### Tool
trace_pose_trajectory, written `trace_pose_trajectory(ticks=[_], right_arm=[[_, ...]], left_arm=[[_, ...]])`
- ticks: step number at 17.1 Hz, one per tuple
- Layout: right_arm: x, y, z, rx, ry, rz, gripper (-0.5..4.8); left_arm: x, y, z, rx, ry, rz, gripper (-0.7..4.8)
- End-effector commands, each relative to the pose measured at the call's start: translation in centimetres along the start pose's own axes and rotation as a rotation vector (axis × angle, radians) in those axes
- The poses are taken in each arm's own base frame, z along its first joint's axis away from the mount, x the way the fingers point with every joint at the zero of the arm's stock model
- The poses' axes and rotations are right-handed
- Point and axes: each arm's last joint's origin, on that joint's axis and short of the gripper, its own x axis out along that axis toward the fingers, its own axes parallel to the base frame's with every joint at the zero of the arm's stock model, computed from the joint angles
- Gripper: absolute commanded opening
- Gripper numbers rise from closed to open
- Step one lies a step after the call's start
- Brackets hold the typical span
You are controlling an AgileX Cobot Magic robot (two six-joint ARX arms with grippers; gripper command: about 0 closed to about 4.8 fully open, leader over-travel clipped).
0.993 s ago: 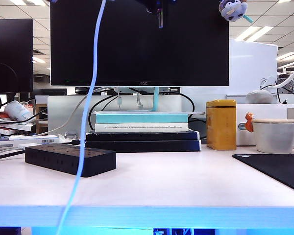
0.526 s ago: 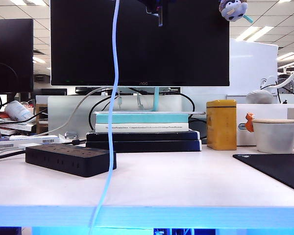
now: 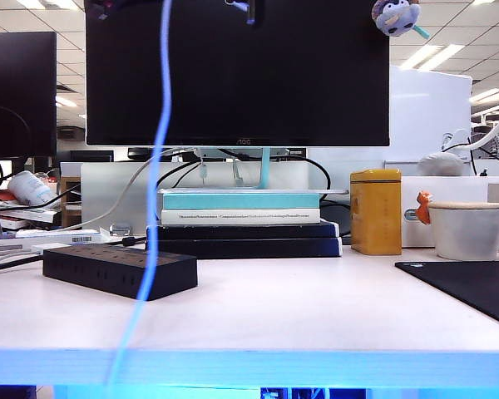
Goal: Plug the white charger into the left socket.
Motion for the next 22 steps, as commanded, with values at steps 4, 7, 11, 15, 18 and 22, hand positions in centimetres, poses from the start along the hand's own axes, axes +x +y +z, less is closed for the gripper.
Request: trace_pose_trajectory(ticks=[4, 7, 11, 15, 18, 22], right_arm=[[0.09, 0.95, -0.28, -0.045, 0.001, 0.015, 1.44], [0.09, 0.95, -0.23, -0.044, -0.015, 0.016, 1.44], [0.09, 0.95, -0.18, -0.044, -0.033, 0.017, 1.45], [0.09, 0.94, -0.18, -0.043, -0.032, 0.016, 1.45], [0.09, 0.92, -0.19, -0.043, -0.031, 0.016, 1.48], [0.09, 0.94, -0.2, -0.047, -0.028, 0.017, 3.62]], left_arm=[[-0.06, 0.84, -0.01, 0.045, 0.013, 0.07, 4.79], [-0.05, 0.83, 0.09, 0.041, -0.012, 0.068, 4.79], [-0.05, 0.82, 0.15, 0.041, -0.032, 0.066, 4.43], [-0.04, 0.77, 0.15, 0.031, -0.037, 0.061, 3.05], [-0.04, 0.72, 0.14, -0.017, -0.037, 0.055, 1.31], [-0.04, 0.71, 0.14, -0.059, -0.038, 0.053, 1.31]])
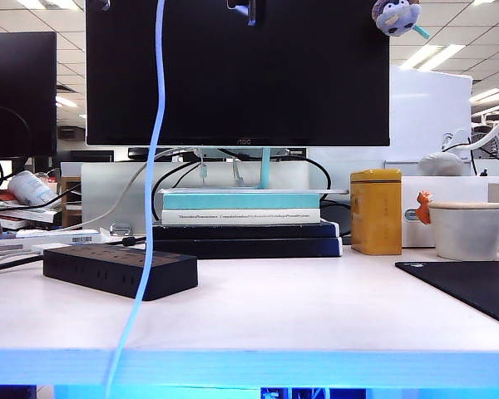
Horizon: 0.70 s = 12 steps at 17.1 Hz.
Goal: Plug the white charger into the left socket.
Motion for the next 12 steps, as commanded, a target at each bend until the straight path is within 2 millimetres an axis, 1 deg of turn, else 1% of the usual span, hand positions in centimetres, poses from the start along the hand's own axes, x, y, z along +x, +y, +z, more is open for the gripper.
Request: trace_pose_trajectory(ticks=[1, 2, 5, 6, 8, 10, 12], right_arm=[[0.0, 1.1, -0.4, -0.094, 0.005, 0.02, 4.14], [0.0, 1.2, -0.4, -0.11, 0.006, 0.024, 4.32], [0.0, 1.3, -0.4, -0.13, 0.022, 0.026, 4.31], [-0.1, 1.3, -0.4, -0.152, 0.031, 0.026, 4.31], [-0.1, 1.4, -0.5, -0.185, 0.057, 0.028, 4.31], [-0.1, 1.4, -0.6, -0.203, 0.083, 0.029, 4.31], [-0.4, 1.4, -0.5, -0.228, 0.085, 0.028, 4.31]], left_arm=[[0.0, 0.2, 0.0, -0.08, -0.008, 0.011, 1.31], [0.0, 0.2, 0.0, -0.101, -0.007, 0.013, 1.31], [0.0, 0.2, 0.0, -0.212, -0.004, 0.014, 1.31], [0.0, 0.2, 0.0, -0.275, 0.001, 0.015, 1.31], [-0.1, 0.3, -0.2, -0.414, 0.053, 0.03, 1.31], [-0.1, 0.3, -0.4, -0.481, 0.073, 0.038, 1.31], [-0.6, 0.4, -1.6, -0.611, 0.092, 0.057, 1.28]])
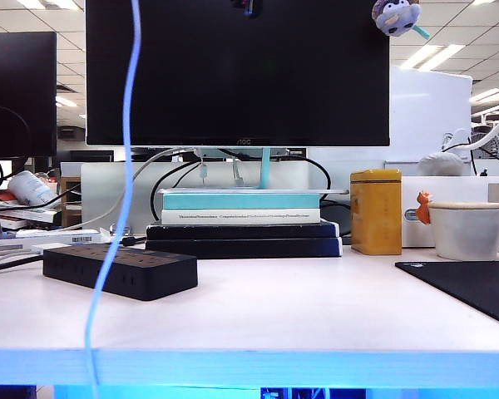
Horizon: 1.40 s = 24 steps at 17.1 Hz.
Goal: Plug the white charger into the left socket.
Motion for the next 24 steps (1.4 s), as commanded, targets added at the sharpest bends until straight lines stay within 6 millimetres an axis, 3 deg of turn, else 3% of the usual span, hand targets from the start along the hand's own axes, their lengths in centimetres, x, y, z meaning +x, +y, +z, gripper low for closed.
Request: trace_pose_trajectory(ticks=[1, 5, 7, 10, 14, 24], right_arm=[[-0.8, 0.6, 0.0, -0.069, 0.009, 0.003, 4.31], [-3.0, 1.0, 0.6, -0.122, -0.063, -0.004, 4.31], [-4.0, 1.5, 0.9, -0.226, -0.133, 0.001, 4.31], [-4.5, 2.7, 0.8, -0.532, -0.2, 0.015, 4.31], [-3.8, 3.1, 0.6, -0.829, -0.207, 0.01, 4.31], [0.1, 2.6, 0.1, -1.111, -0.193, 0.028, 4.31]], left_arm=[[-0.7, 1.6, -1.3, -0.231, -0.014, 0.048, 1.28], [-2.2, 3.2, -3.6, -0.469, -0.072, -0.007, 1.25], [-3.0, 3.6, -4.4, -0.608, -0.121, -0.094, 1.24], [-3.8, 3.9, -5.1, -0.792, -0.181, -0.237, 1.25], [-4.0, 3.6, -5.0, -0.949, -0.231, -0.413, 1.26], [-4.3, 3.4, -4.6, -1.192, -0.243, -0.623, 1.24]])
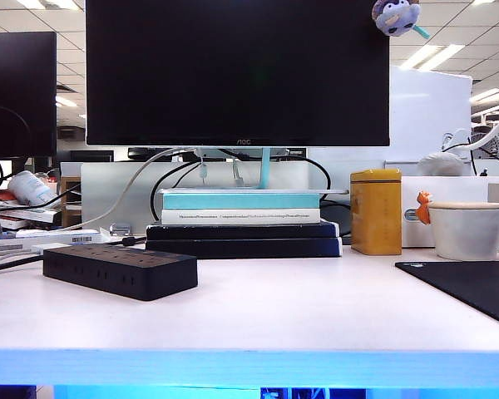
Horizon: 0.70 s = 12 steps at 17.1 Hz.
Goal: Plug the white charger into the left socket.
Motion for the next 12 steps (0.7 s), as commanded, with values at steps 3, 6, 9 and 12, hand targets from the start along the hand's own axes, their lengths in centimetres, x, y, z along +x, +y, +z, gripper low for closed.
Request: trace_pose_trajectory(ticks=[3, 6, 9, 12], right_arm=[[3.7, -0.8, -2.8, -0.004, 0.053, 0.01, 4.31], [4.9, -0.6, -3.6, -0.006, 0.08, 0.02, 4.31], [6.1, -0.1, -4.0, 0.006, 0.076, 0.022, 4.31], [6.9, 0.2, -4.4, 0.024, 0.084, 0.027, 4.31]], left_arm=[[-0.1, -0.3, 0.4, 0.01, 0.0, -0.037, 1.25], [-0.1, -0.3, 0.4, 0.005, 0.001, -0.04, 1.24], [-0.1, -0.4, 0.4, -0.017, 0.011, -0.07, 1.24], [-0.1, -0.4, 0.3, -0.027, 0.014, -0.081, 1.25]])
